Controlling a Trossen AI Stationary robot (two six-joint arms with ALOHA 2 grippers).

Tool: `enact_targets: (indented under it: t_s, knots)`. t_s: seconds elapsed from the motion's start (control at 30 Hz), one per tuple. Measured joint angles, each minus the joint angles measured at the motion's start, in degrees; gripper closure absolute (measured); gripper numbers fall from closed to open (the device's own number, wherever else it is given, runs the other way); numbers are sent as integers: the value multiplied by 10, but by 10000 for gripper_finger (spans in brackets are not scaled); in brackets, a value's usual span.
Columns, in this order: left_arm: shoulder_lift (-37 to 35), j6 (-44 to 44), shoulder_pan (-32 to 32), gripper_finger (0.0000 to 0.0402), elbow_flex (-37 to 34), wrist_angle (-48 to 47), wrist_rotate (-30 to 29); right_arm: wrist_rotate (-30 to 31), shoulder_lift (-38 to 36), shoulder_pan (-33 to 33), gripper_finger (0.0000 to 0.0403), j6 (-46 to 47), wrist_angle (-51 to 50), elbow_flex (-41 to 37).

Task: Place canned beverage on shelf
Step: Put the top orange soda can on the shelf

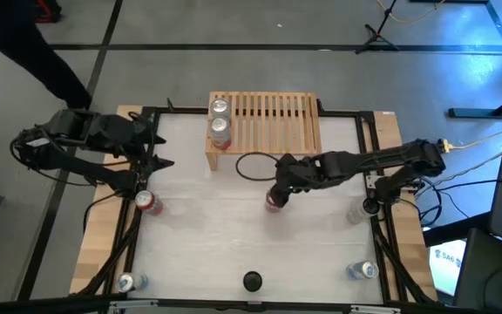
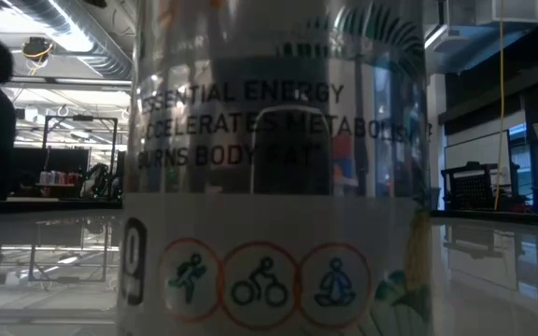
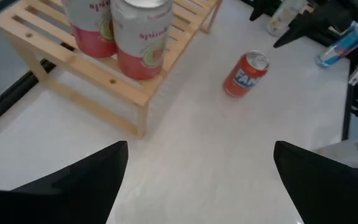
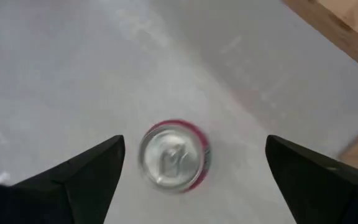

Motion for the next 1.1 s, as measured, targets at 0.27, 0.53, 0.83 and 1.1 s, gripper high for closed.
enact_targets:
  t_s: [0.27,0.53,0.83,1.1]
  knots:
    - [-10,14,0,7,-23,36,36,-18,55,15,25,28,16,0]
    - [-11,14,0,7,-23,44,39,-17,103,17,25,28,14,0]
    - [-10,14,0,7,-23,44,39,-29,143,24,54,11,15,-1]
    - [-10,14,0,7,-23,44,41,-28,137,24,139,-27,19,1]
